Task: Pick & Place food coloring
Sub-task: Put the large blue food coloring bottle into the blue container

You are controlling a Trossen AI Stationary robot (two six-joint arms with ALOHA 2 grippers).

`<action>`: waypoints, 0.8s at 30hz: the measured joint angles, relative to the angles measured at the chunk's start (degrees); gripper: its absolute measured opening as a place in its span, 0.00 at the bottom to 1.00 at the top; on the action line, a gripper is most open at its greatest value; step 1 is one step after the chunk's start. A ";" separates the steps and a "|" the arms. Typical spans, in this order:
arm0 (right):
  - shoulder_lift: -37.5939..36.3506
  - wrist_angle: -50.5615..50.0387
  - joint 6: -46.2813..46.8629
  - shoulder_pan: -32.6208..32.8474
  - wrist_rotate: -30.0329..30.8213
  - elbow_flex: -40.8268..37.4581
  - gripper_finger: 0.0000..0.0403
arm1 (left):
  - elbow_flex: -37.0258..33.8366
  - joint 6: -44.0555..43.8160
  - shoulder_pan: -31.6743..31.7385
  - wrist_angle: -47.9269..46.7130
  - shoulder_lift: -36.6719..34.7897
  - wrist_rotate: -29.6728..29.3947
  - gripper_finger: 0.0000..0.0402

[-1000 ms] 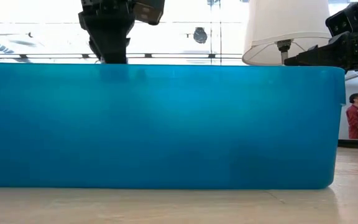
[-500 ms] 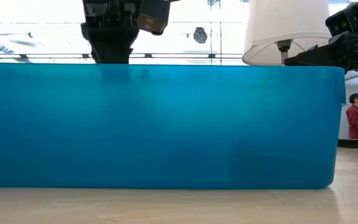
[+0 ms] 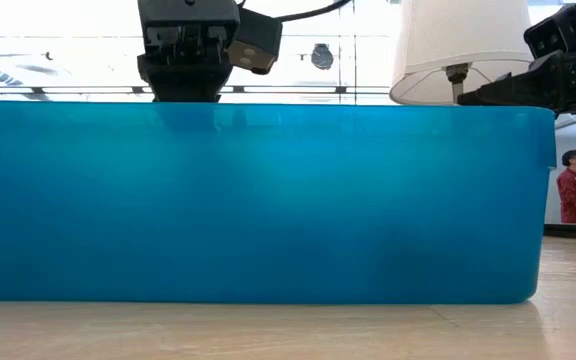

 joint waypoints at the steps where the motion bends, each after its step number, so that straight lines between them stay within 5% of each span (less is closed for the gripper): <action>1: 0.00 0.00 -0.01 0.02 0.00 0.00 0.40 | 0.00 -0.07 0.00 -0.02 0.00 -0.24 0.33; 11: 0.00 -0.02 0.02 0.02 0.02 0.00 0.40 | -1.28 -1.81 -0.11 0.22 0.00 -0.65 0.34; 18: 0.00 -0.02 0.01 0.02 0.01 0.00 0.40 | -1.44 -2.42 -0.11 0.28 -0.02 -1.24 0.56; 24: 0.00 -0.02 0.01 0.02 0.01 0.00 0.40 | -1.36 -2.27 -0.04 0.42 -0.02 -1.81 0.61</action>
